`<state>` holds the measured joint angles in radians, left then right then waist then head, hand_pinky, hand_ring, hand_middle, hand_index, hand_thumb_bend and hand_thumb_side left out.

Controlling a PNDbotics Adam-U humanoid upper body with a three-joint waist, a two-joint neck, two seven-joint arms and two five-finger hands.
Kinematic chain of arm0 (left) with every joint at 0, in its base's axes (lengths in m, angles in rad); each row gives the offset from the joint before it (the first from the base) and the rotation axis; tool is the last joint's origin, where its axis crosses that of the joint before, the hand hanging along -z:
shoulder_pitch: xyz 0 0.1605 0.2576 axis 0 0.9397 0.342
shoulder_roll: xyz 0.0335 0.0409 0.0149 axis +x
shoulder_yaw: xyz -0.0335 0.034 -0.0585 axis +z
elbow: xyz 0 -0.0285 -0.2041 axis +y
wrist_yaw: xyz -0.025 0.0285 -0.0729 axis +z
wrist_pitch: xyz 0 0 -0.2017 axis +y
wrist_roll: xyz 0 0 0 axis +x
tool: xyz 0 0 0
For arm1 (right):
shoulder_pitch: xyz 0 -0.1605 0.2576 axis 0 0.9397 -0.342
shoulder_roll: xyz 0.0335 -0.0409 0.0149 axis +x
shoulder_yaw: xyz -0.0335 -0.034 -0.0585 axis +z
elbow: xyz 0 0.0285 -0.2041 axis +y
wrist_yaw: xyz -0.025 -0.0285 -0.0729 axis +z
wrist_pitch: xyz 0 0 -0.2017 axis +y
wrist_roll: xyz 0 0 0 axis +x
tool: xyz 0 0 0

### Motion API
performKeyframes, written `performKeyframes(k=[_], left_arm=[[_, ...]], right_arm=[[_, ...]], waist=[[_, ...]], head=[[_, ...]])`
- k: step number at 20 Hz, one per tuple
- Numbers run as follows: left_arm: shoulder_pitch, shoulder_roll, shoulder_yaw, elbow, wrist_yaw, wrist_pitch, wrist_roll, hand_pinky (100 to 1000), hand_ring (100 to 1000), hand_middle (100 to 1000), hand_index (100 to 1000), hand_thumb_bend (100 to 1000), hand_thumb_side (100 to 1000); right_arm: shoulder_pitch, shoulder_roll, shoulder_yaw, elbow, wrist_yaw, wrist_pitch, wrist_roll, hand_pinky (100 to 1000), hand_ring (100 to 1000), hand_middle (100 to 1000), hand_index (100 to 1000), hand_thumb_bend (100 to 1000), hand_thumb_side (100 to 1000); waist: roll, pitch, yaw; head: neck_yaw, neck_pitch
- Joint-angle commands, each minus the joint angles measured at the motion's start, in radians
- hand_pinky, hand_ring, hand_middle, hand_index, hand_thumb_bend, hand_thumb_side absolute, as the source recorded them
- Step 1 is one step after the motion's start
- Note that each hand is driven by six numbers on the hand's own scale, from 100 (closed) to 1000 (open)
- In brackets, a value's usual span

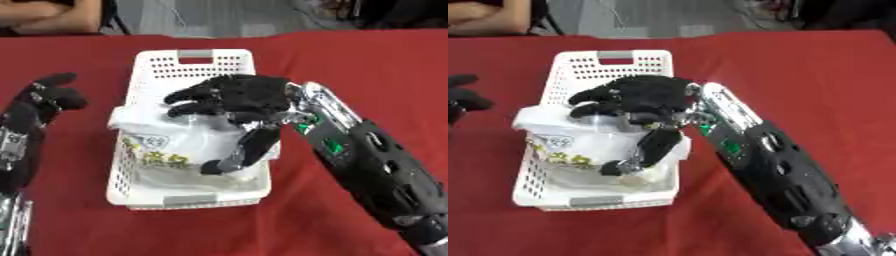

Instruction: Pick up objects on the table and place them in the box.

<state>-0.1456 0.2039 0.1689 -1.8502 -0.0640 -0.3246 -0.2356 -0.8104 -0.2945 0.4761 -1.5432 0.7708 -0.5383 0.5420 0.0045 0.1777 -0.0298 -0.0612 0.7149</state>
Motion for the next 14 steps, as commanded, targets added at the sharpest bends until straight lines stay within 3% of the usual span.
performKeyframes(k=[1,4,5,6,7,10,14], left_arm=[[-0.008,0.009,0.002,-0.013,0.004,-0.002,0.001,720,631,833,739,812,1000],[-0.008,0.01,0.003,-0.013,0.003,-0.002,0.003,721,631,834,739,811,1000],[-0.008,0.01,0.004,-0.013,0.003,-0.002,0.003,721,631,834,739,811,1000],[-0.008,0.01,0.005,-0.013,0.003,-0.002,0.004,721,632,834,739,810,1000],[-0.008,0.01,0.005,-0.013,0.002,-0.001,0.005,721,632,834,739,811,1000],[-0.007,0.01,0.008,-0.013,0.002,-0.001,0.007,721,632,834,739,810,1000],[-0.005,0.01,0.012,-0.014,-0.001,-0.001,0.011,721,632,834,739,808,1000]], right_arm=[[0.013,-0.035,-0.035,-0.082,-0.011,0.017,-0.013,1000,1000,1000,1000,679,913],[0.061,-0.067,-0.08,-0.167,-0.029,0.055,-0.058,1000,1000,1000,1000,692,926],[0.081,-0.08,-0.099,-0.197,-0.041,0.072,-0.075,1000,1000,1000,1000,624,967],[0.105,-0.094,-0.121,-0.228,-0.055,0.093,-0.093,1000,1000,1000,1000,682,934],[0.13,-0.107,-0.144,-0.258,-0.069,0.113,-0.11,992,1000,1000,1000,674,938],[0.207,-0.139,-0.219,-0.34,-0.123,0.172,-0.176,892,938,971,1000,626,937],[0.308,-0.164,-0.33,-0.434,-0.184,0.249,-0.335,784,856,919,987,552,944]], waist=[[0.003,-0.017,-0.003],[0.003,-0.018,-0.005],[0.003,-0.018,-0.006],[0.002,-0.018,-0.008],[0.002,-0.018,-0.009],[0.004,-0.017,-0.014],[0.006,-0.016,-0.024]], head=[[0.003,-0.011],[0.01,-0.012],[0.013,-0.013],[0.016,-0.013],[0.019,-0.014],[0.026,-0.017],[0.031,-0.02]])
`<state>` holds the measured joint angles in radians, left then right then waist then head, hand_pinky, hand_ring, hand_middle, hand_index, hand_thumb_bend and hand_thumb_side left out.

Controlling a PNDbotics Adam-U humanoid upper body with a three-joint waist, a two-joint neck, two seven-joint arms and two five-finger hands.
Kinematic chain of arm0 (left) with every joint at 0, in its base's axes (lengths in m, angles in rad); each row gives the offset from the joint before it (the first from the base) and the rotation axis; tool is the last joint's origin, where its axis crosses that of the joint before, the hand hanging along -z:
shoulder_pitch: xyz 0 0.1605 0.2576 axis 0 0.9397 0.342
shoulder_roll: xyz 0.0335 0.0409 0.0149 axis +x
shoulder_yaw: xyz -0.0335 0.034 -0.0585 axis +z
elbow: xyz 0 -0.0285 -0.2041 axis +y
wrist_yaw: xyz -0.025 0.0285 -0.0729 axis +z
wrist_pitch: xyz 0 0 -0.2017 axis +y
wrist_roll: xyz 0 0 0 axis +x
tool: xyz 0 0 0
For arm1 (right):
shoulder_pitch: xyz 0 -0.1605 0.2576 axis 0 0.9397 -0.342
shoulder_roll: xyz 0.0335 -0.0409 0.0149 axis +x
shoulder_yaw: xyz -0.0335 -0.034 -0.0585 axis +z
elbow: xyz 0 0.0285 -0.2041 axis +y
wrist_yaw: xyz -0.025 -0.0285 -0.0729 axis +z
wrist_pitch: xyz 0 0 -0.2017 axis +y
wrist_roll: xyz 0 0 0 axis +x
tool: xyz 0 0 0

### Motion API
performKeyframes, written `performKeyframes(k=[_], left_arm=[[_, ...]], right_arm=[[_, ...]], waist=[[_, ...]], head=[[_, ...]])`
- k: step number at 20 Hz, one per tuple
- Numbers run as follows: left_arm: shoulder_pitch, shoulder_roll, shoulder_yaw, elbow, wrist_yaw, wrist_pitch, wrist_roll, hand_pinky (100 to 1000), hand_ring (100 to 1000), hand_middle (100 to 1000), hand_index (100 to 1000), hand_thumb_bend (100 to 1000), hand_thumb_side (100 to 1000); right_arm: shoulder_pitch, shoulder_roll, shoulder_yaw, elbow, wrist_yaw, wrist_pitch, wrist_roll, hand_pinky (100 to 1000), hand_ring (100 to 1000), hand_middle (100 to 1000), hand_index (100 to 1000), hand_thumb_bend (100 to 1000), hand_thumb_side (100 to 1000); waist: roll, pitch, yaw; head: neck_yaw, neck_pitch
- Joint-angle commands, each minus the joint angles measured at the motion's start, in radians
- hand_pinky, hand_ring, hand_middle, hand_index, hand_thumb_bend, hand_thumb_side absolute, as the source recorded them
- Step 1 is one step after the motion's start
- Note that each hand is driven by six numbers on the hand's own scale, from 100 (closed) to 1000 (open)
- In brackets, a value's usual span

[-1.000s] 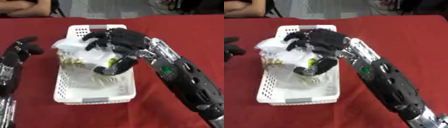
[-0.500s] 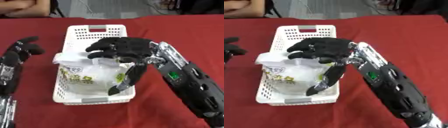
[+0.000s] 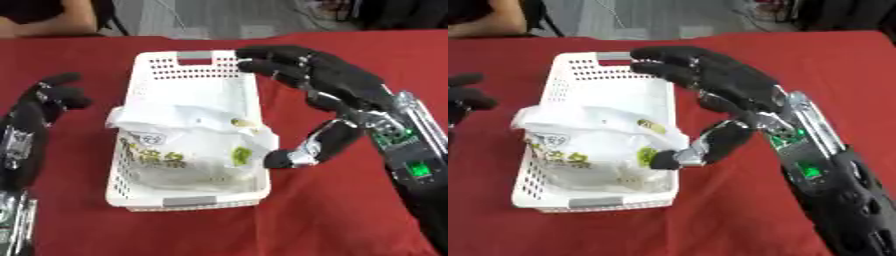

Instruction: Pick up objects on the table and place them in the box.

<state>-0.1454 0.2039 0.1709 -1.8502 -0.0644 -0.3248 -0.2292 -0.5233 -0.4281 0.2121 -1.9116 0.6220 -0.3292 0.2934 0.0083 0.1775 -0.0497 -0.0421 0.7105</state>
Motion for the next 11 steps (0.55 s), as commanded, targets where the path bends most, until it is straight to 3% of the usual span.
performKeyframes(k=[1,5,11], left_arm=[[-0.005,0.009,0.011,-0.014,-0.001,-0.001,0.005,721,633,834,739,808,1000],[-0.005,0.009,0.013,-0.014,-0.003,-0.001,0.008,721,633,834,739,806,1000],[-0.006,0.007,0.015,-0.015,-0.006,0.0,0.011,721,633,835,739,804,1000]], right_arm=[[0.043,-0.03,-0.092,-0.077,-0.044,0.056,-0.135,762,842,912,985,542,949],[0.129,-0.009,-0.178,-0.088,-0.049,0.117,-0.334,709,812,884,969,531,960],[0.236,0.063,-0.228,-0.06,-0.049,0.194,-0.397,639,785,866,976,544,925]], waist=[[0.003,-0.015,-0.007],[0.007,-0.013,-0.016],[0.008,-0.01,-0.022]], head=[[0.014,-0.016],[0.018,-0.019],[0.021,-0.025]])
